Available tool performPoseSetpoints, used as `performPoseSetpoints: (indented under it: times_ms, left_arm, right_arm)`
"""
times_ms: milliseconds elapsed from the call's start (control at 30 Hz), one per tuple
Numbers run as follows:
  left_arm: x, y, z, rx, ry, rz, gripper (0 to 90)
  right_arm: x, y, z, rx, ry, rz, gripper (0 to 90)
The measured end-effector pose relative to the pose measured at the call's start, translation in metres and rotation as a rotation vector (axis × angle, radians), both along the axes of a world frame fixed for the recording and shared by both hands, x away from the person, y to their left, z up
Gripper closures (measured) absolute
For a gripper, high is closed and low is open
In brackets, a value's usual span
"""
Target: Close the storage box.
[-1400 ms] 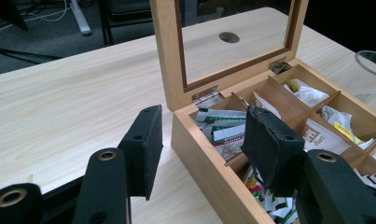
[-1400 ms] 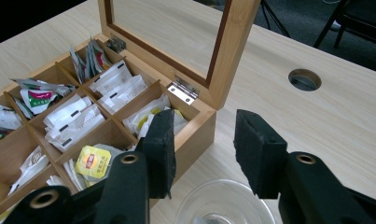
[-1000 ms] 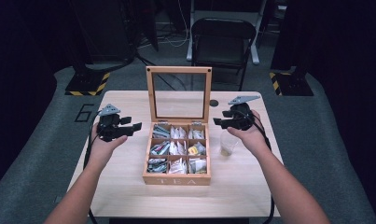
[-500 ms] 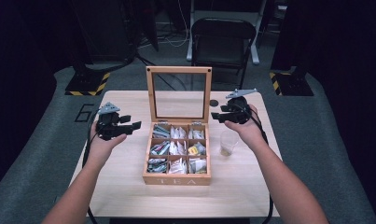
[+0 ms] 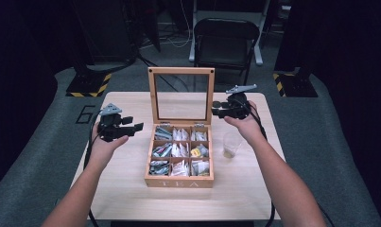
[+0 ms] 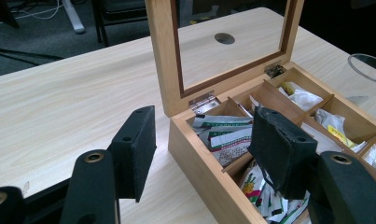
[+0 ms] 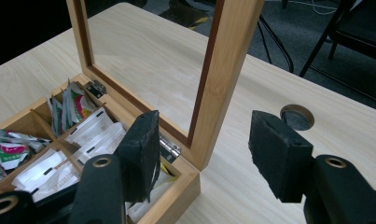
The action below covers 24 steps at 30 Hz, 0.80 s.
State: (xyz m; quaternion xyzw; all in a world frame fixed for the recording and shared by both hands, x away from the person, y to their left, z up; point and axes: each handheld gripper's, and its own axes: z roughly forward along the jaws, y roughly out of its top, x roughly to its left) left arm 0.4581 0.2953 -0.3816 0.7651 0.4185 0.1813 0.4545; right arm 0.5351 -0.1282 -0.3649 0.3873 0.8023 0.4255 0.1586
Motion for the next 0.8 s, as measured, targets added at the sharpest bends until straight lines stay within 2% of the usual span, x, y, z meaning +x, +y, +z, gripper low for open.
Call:
performPoseSetpoints:
  times_ms: [700, 800]
  left_arm:
    - [0.000, 0.000, 0.000, 0.006, 0.005, -0.011, 40.5]
    - [0.000, 0.000, -0.001, 0.005, 0.004, -0.010, 40.5]
  right_arm:
    - [0.027, 0.014, -0.016, -0.009, 0.017, -0.012, 41.0]
    - [0.029, 0.016, -0.017, -0.023, 0.017, -0.005, 40.7]
